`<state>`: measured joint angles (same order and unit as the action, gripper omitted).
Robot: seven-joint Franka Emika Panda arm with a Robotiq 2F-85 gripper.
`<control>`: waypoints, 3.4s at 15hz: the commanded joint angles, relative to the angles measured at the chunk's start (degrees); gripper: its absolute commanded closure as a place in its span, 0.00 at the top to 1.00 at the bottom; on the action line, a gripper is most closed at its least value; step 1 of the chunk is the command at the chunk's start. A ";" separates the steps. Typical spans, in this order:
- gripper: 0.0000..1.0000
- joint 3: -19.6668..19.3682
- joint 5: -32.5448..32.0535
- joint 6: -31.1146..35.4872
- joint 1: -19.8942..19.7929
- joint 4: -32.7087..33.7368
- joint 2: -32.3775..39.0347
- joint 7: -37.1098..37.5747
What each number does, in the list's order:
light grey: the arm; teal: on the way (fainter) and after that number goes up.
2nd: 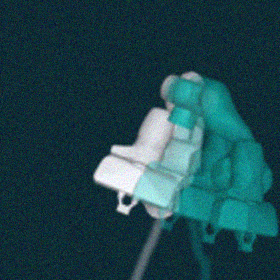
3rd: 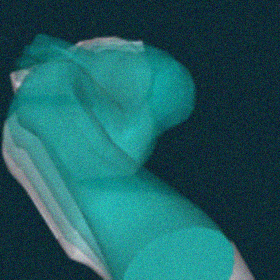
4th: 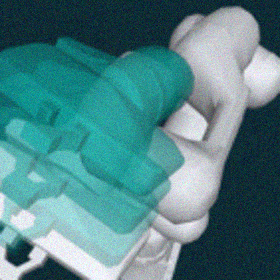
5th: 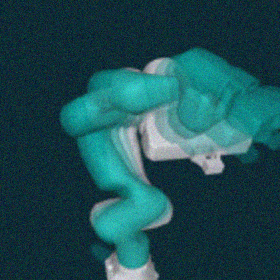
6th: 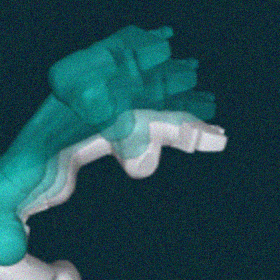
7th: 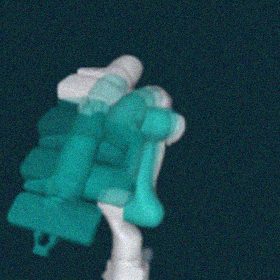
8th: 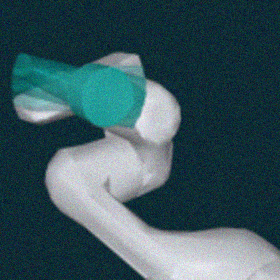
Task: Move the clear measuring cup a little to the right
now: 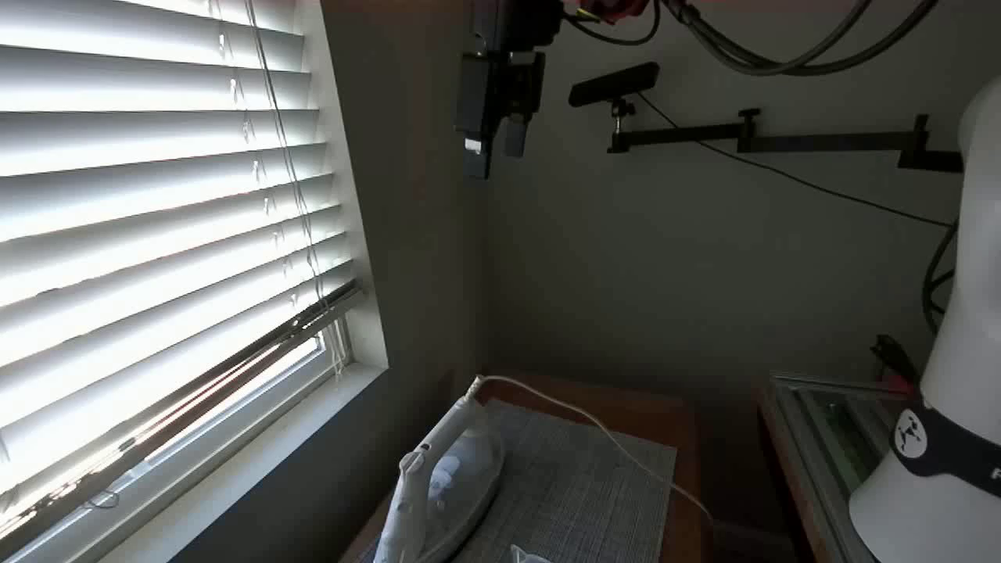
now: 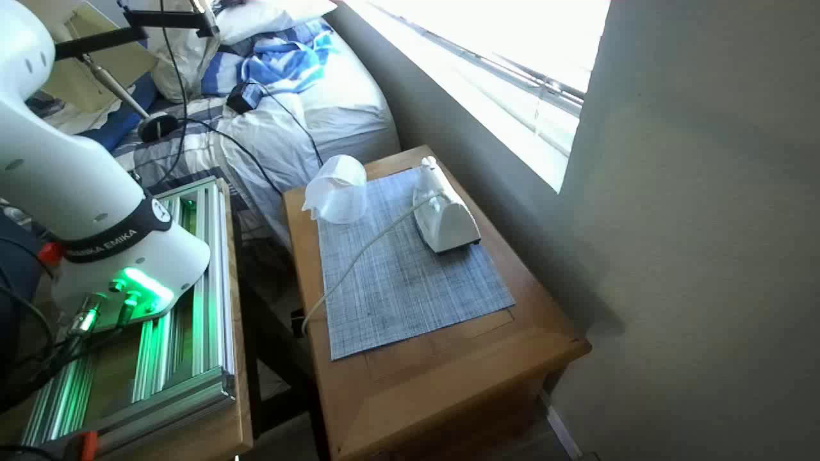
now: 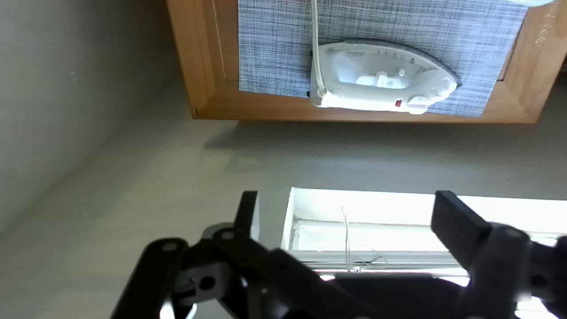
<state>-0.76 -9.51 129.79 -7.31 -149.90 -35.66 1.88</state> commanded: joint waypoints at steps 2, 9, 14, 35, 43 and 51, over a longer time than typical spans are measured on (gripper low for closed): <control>1.00 -0.25 -0.17 -0.23 0.27 0.15 0.00 0.12; 1.00 -0.25 -0.17 -0.23 0.28 0.15 0.00 0.12; 1.00 -3.86 5.97 2.63 1.87 -2.66 2.92 -0.54; 1.00 -13.00 72.84 2.25 13.55 -9.02 36.42 -48.30; 1.00 -8.11 76.91 0.84 11.27 -7.88 41.19 -52.15; 1.00 -1.68 80.01 2.91 9.17 -8.39 47.30 -53.44</control>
<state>-4.18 67.75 131.84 3.73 -158.46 8.62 -48.59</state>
